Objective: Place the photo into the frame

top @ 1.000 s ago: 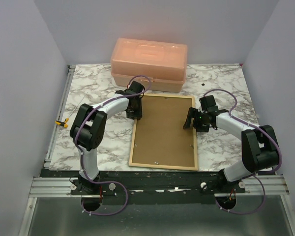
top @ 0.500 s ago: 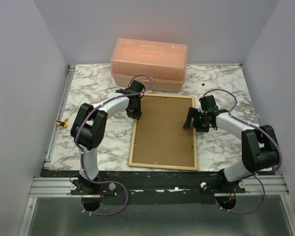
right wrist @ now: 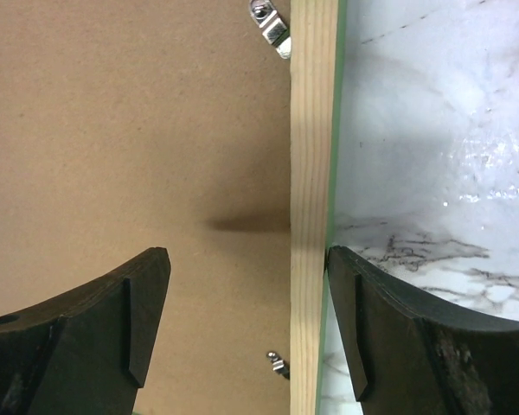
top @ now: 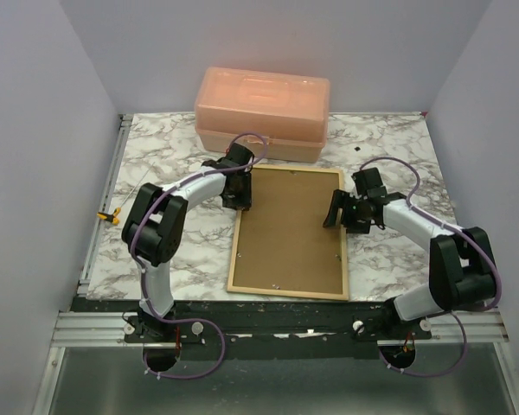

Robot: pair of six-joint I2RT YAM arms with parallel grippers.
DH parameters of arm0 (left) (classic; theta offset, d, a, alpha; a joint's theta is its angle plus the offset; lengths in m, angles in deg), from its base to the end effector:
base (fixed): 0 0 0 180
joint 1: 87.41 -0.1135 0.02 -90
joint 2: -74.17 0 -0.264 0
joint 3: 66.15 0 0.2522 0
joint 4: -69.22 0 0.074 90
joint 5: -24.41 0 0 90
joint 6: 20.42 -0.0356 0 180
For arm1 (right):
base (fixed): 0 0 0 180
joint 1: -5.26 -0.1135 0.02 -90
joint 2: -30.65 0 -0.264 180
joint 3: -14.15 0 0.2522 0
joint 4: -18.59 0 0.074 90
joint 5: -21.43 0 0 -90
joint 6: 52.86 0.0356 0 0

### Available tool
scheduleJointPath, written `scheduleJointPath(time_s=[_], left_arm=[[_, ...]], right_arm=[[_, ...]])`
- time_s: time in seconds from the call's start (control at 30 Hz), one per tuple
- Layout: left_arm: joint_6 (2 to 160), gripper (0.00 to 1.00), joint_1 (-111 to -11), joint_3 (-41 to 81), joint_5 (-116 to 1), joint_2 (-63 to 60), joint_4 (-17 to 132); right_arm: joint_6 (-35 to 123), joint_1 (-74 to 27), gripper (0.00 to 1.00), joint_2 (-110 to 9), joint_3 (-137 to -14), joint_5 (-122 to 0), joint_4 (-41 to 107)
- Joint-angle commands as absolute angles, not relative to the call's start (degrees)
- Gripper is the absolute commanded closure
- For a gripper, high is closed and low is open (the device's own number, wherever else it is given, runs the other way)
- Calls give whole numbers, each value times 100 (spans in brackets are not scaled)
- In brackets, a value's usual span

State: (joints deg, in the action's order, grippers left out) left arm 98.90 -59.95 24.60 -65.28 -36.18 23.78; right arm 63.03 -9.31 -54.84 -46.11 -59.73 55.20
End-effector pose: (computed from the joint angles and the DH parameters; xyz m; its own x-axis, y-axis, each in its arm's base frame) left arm 0.3510 -0.1826 0.1771 -0.9282 -0.0695 -0.3655 0.0099 0.9775 -0.2109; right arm 0.2686 0.0755 0.1729 -0.9068 0.2101 -0.3654 0.0858 0.9408 0.3280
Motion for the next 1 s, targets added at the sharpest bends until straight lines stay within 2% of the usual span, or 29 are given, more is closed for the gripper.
scheduleJointPath(time_s=[0.0, 0.07, 0.27, 0.43, 0.57, 0.8, 0.97], left_arm=[[9946, 48, -5907, 2226, -6237, -3390, 2444], [9955, 44, -5942, 2189, -6183, -3286, 2452], [10102, 41, -6209, 1864, -5506, -2864, 2843], [10386, 41, -6609, 1382, -4710, -2464, 3437], [10607, 41, -6962, 1001, -4356, -2243, 3815], [10419, 41, -7150, 855, -4764, -1962, 3577], [10266, 41, -7146, 902, -5099, -1955, 3384]], right_arm=[[6273, -959, 19, -5058, -4832, -5784, 5873], [6273, -967, 19, -5032, -4976, -5726, 5957], [6390, -1228, 19, -5312, -5432, -5558, 5881], [6570, -1861, 20, -5990, -6036, -5637, 5691], [6727, -2424, 26, -6732, -6655, -5720, 5529], [6902, -3052, 45, -8041, -7959, -5605, 5353], [6938, -3297, 64, -8797, -8753, -5589, 5506]])
